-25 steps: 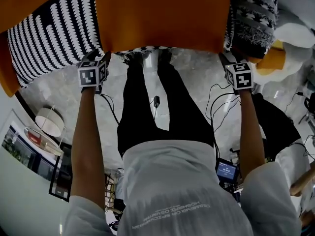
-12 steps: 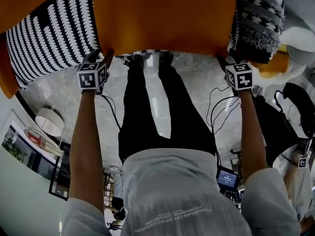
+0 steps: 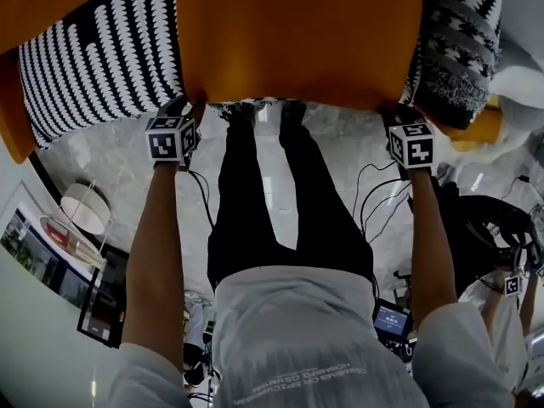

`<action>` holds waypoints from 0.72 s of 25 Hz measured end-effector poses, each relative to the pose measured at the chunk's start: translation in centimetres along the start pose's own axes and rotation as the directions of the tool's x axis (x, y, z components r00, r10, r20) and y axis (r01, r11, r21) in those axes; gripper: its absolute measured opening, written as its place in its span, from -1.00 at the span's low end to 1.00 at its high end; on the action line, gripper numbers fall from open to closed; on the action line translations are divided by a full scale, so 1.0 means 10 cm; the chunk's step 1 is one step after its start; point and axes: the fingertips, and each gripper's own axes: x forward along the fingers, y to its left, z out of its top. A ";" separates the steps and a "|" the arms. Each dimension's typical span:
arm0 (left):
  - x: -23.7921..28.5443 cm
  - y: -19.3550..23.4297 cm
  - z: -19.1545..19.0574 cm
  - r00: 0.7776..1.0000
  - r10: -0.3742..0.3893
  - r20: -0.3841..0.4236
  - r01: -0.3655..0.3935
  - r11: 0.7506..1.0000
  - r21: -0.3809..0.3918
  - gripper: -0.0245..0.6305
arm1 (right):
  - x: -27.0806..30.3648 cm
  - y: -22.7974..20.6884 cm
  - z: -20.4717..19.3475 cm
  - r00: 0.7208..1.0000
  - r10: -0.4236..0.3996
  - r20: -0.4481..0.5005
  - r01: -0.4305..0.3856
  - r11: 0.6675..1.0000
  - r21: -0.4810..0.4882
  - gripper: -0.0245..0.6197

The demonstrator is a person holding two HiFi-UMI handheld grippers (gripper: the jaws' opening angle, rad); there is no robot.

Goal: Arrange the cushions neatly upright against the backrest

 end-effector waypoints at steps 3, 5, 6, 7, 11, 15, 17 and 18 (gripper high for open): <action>-0.01 -0.04 0.03 1.000 0.013 0.004 -0.013 0.999 0.030 -0.45 | -0.04 0.02 0.02 1.000 -0.005 0.004 0.005 1.000 -0.012 -0.83; -0.03 -0.04 0.09 0.999 0.044 0.020 -0.044 0.998 0.033 -0.54 | -0.06 0.00 0.08 1.000 -0.013 0.005 0.013 0.999 -0.041 -0.85; -0.05 -0.05 0.12 0.998 0.058 0.029 -0.059 0.998 0.029 -0.60 | -0.10 0.00 0.10 1.000 -0.017 0.001 0.017 0.998 -0.056 -0.86; -0.08 -0.06 0.12 0.997 0.070 0.034 -0.071 0.997 0.021 -0.65 | -0.15 0.02 0.11 1.000 -0.018 -0.004 0.018 0.997 -0.069 -0.86; -0.35 0.01 0.10 0.993 0.112 0.049 -0.111 0.993 -0.030 -0.72 | -0.36 0.22 0.15 1.000 -0.022 -0.013 0.021 0.995 -0.099 -0.86; -0.53 -0.07 0.26 0.986 0.154 0.055 -0.153 0.988 -0.034 -0.74 | -0.56 0.14 0.25 0.998 -0.061 -0.005 0.061 0.994 -0.093 -0.86; -0.59 -0.17 0.40 0.983 0.171 0.072 -0.168 0.985 -0.045 -0.76 | -0.66 0.04 0.30 0.998 -0.065 0.003 0.065 0.995 -0.075 -0.86; -0.62 -0.20 0.47 0.981 0.177 0.082 -0.172 0.983 -0.060 -0.77 | -0.72 0.01 0.34 0.998 -0.062 0.009 0.063 0.995 -0.075 -0.86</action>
